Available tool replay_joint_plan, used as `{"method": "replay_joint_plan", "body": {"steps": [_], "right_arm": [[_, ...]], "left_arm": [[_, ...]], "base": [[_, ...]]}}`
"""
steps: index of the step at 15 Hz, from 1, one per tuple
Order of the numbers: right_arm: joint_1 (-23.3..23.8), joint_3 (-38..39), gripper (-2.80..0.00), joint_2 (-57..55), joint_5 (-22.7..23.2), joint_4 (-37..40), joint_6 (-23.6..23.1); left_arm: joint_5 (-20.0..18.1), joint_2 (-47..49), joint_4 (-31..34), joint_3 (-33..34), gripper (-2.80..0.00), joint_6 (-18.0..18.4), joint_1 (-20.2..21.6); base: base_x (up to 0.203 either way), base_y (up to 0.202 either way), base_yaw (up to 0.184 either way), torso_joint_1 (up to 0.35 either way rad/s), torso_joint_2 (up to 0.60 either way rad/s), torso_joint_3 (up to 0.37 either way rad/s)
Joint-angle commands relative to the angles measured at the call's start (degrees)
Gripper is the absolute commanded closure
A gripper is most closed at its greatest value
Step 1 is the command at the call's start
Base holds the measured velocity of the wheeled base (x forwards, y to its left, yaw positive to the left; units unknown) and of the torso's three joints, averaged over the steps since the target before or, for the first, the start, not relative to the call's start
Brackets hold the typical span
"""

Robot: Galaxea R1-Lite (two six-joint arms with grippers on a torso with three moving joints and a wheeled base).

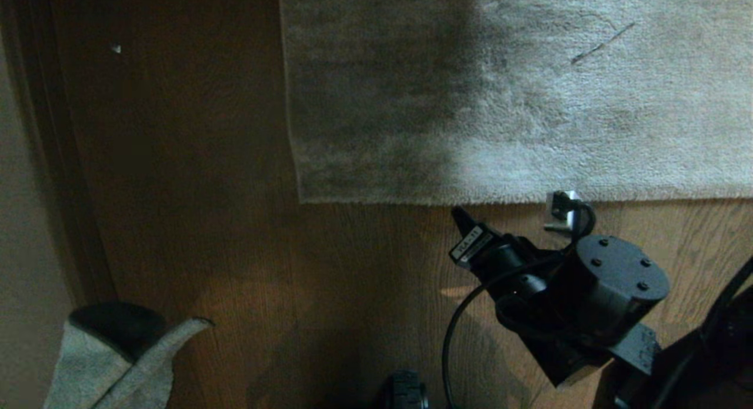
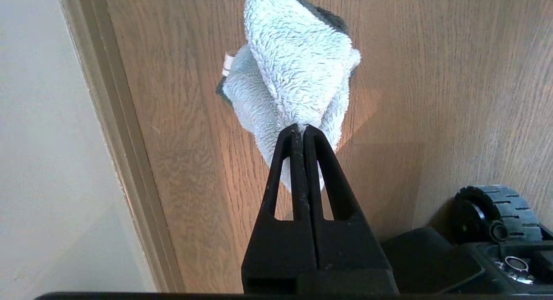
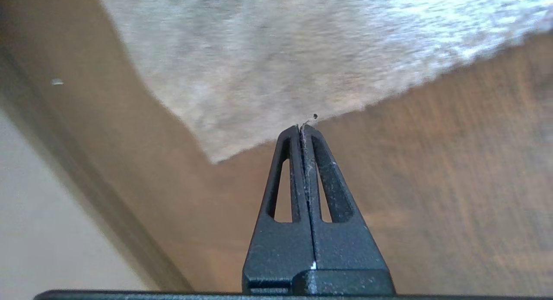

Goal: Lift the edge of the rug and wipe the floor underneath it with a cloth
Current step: Lay down the carpet

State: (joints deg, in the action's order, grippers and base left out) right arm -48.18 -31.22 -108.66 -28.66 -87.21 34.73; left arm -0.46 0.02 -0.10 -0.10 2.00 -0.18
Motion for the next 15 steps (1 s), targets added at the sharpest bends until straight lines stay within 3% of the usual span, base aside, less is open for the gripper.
{"method": "replay_joint_plan", "body": {"steps": [1, 9, 15], "right_arm": [[2.5, 0.0, 0.00, -1.7, -0.2, -2.7, 0.1], [10.9, -0.4, 0.00, -3.6, -0.2, -2.7, 0.2], [14.5, -7.5, 0.00, -6.0, -0.2, -2.7, 0.1]], "left_arm": [[0.0, 0.0, 0.0, 0.0, 0.00, 0.0, 0.0], [0.0, 0.0, 0.0, 0.0, 0.00, 0.0, 0.0], [0.0, 0.0, 0.0, 0.1, 0.00, 0.0, 0.0]], "base": [[0.000, 0.000, 0.000, 0.000, 0.00, 0.000], [0.000, 0.000, 0.000, 0.000, 0.00, 0.000], [0.000, 0.000, 0.000, 0.000, 0.00, 0.000]]}}
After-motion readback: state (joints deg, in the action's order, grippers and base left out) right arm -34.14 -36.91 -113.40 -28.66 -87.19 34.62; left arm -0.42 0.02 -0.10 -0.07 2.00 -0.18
